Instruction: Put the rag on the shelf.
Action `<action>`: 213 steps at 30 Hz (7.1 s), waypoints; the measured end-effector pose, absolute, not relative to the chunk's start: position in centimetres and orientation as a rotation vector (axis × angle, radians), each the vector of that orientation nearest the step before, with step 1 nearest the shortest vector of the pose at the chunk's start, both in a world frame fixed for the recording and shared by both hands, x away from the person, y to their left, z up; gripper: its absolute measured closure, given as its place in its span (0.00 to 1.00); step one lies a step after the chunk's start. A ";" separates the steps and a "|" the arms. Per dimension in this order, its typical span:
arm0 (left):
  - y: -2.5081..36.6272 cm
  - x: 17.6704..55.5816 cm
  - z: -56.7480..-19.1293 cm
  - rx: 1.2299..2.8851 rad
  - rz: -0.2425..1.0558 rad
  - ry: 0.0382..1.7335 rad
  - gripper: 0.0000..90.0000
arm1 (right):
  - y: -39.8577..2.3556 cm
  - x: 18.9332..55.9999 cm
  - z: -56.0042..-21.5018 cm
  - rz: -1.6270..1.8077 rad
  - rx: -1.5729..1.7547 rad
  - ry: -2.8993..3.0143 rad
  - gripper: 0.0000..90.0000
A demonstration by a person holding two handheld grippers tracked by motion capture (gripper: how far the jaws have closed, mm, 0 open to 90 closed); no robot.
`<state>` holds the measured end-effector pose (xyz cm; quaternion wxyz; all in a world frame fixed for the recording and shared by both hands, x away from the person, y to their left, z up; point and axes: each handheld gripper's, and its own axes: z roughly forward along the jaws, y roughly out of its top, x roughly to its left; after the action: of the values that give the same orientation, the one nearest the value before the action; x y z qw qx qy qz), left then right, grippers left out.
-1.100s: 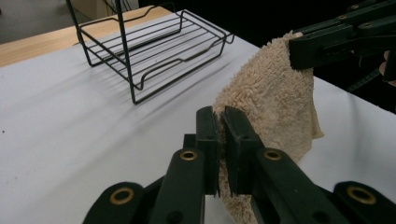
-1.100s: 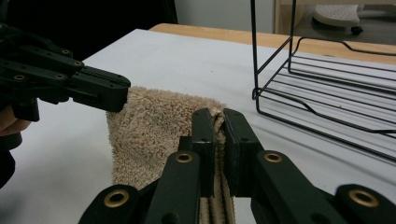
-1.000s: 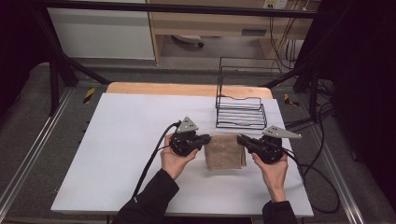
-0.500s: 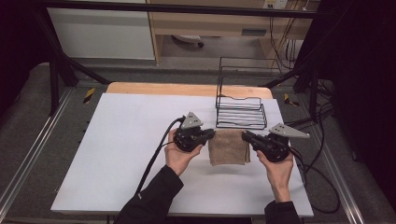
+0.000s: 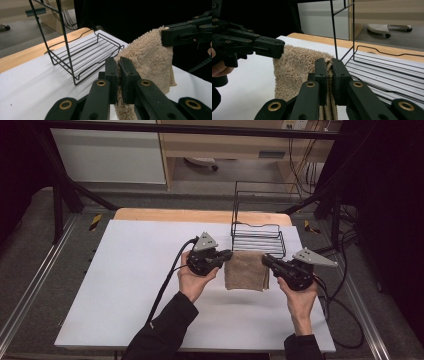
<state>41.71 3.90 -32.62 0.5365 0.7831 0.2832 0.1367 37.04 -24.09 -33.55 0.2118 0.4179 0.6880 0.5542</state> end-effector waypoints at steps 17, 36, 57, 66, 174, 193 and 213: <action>3.0 42.9 -30.4 1.806 0.342 0.644 0.95 | -24.7 37.6 -31.1 1.541 1.131 1.834 0.93; 2.2 44.5 -27.1 1.769 0.373 0.605 0.95 | -25.5 38.7 -28.2 1.559 1.102 1.763 0.93; 0.8 46.7 -22.8 1.721 0.406 0.578 0.95 | -26.6 40.4 -23.9 1.565 1.065 1.683 0.93; 0.4 47.5 -20.6 1.697 0.443 0.566 0.95 | -26.8 41.3 -21.6 1.573 1.041 1.649 0.94; -1.2 52.4 -22.0 1.742 0.455 0.503 0.95 | -29.0 48.7 -23.6 1.562 1.017 1.661 0.92; -1.4 51.2 -23.9 1.801 0.399 0.520 0.92 | -29.3 47.1 -25.0 1.539 1.034 1.745 0.91; -0.9 51.4 -20.9 1.795 0.359 0.562 0.93 | -29.4 46.8 -25.5 1.516 1.001 1.788 0.91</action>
<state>51.43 -0.87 -20.90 0.5756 0.7666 0.2400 0.1534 46.78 -29.35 -25.49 0.2920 0.3756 0.6708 0.5690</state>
